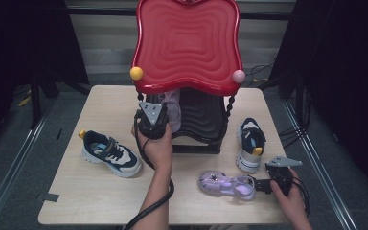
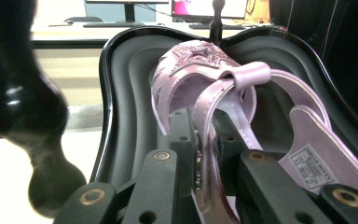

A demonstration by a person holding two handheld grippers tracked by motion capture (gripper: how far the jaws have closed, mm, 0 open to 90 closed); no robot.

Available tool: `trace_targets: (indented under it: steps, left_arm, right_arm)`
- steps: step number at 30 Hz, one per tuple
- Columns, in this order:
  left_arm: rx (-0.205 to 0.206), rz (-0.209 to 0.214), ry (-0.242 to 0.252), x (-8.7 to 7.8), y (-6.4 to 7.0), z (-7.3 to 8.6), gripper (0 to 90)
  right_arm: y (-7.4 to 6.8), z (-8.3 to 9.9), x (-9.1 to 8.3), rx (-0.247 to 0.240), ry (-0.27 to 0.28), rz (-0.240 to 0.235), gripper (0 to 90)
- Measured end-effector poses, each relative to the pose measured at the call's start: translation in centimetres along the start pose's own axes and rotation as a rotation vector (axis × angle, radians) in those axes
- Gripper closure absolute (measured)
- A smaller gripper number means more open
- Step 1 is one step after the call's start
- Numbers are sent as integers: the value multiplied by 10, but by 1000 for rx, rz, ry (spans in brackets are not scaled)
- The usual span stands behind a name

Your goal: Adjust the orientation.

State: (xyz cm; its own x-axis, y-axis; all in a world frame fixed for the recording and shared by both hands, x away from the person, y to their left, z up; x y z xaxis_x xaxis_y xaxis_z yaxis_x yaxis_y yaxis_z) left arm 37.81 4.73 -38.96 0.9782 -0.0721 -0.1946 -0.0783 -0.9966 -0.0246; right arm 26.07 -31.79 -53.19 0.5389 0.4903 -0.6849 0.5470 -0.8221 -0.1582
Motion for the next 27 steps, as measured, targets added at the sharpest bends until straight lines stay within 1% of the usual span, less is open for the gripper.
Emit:
trace_targets:
  steps: [1, 3, 6, 7, 9, 12, 13, 15, 16, 18, 23, 24, 25, 26, 27]
  left_arm:
    - [-8, -3, 2, 1, 1, 0, 816]
    - [-9, -5, 10, 3, 4, -1, 816]
    - [-10, -6, 5, 7, 7, 0, 816]
    - [-20, -7, 8, 8, 7, 1, 816]
    - [-18, -11, 2, 10, 8, 2, 816]
    - [-37, -20, 6, 12, 9, 5, 815]
    - [-39, -15, 8, 13, 10, 5, 815]
    - [-40, -19, 7, 13, 10, 6, 815]
    - [-42, -15, 7, 14, 11, 7, 816]
    - [-43, -23, 7, 16, 11, 7, 815]
    - [-31, -31, 6, 19, 11, 7, 815]
    - [-40, -34, 6, 21, 10, 7, 814]
    - [-40, -34, 6, 21, 10, 7, 814]
    - [-31, -36, 2, 22, 10, 8, 814]
    - [-31, -32, 3, 22, 10, 8, 813]
  right_arm:
    - [0, 0, 0, 0, 0, 0, 92]
    - [0, 0, 0, 1, 0, 0, 92]
    - [0, 0, 0, 1, 0, -1, 92]
    - [0, 0, 0, 0, 0, 0, 92]
    - [0, 0, 0, 0, 0, 0, 92]
    - [0, 0, 0, 0, 0, 0, 92]
    - [0, 0, 0, 0, 0, 0, 92]
    - [0, 0, 0, 0, 0, -1, 92]
    - [0, 0, 0, 0, 0, 0, 92]
    - [0, 0, 0, 0, 0, 0, 92]
    - [0, 0, 0, 0, 0, 0, 92]
    - [0, 0, 0, 0, 0, 0, 92]
    - [0, 0, 0, 0, 0, 0, 91]
    - [0, 0, 0, 0, 0, 0, 91]
    - [0, 0, 0, 0, 0, 0, 92]
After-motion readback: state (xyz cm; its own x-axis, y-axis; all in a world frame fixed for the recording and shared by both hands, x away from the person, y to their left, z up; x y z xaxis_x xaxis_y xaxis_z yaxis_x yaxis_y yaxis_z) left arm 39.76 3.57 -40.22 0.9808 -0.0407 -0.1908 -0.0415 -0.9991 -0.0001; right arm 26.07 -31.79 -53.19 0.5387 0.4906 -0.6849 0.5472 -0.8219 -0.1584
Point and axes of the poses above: each handheld gripper's, and its own axes: x roughly forward along the jaws, z roughly out of its underside, y roughly to its right, the point moved 3 cm from there along x, roughly forward along the jaws, and after that the axes turned 12 degrees about -z, right-handed, at the moved point
